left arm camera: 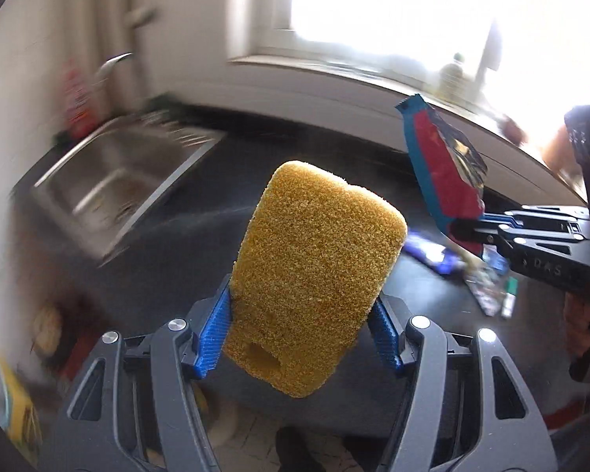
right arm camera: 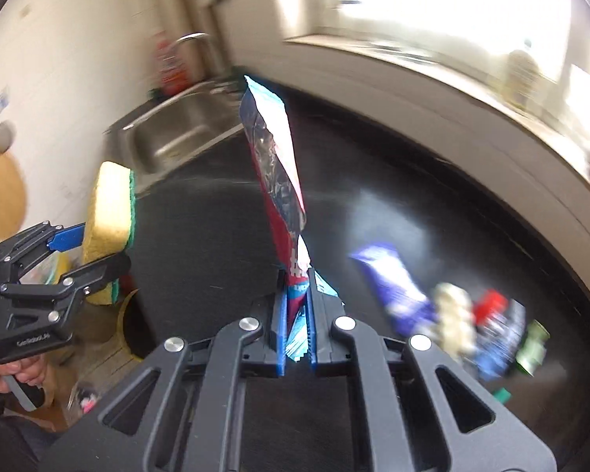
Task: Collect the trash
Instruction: 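Carry sponge and wrapper over the bin and open both tools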
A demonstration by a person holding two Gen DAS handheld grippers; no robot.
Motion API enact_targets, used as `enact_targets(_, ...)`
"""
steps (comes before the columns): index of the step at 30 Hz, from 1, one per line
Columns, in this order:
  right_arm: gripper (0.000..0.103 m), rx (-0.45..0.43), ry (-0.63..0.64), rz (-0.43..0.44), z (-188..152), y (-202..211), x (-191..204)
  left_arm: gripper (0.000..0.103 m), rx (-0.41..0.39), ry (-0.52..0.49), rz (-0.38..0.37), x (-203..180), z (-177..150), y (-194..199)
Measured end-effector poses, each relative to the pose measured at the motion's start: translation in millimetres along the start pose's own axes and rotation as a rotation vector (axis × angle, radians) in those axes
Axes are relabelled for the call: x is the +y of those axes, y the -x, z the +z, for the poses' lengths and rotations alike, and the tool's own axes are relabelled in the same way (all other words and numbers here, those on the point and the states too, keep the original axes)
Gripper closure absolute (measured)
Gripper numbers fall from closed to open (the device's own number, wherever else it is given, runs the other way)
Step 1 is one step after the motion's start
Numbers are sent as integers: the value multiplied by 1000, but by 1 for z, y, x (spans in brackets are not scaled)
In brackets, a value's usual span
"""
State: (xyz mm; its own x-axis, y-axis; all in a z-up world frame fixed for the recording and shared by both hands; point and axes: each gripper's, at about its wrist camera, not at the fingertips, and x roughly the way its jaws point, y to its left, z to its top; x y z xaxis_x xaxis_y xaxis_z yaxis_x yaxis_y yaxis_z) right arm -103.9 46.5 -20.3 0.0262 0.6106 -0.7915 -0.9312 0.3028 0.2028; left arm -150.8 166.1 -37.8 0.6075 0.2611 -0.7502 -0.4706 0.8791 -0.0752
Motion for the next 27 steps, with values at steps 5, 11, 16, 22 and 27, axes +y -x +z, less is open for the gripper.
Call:
enact_targets(5,94,107,163,223,20,-70,124,41,69,248,200,108,-59,15)
enact_targets(11,94,284,294,370,-6,-159,242,41,172,494,317,196,-153,8)
enact_targets(16,94,428,332,354,-48,-246,292,40,231,596,332,245,-214,-33)
enact_targets(22,94,538,338,270,-79,-326,300,40,268,712,290,278,-248,-98)
enact_targets(27,94,554,332,259,-83,-346,297,40,296,720,281,294,-262,-127)
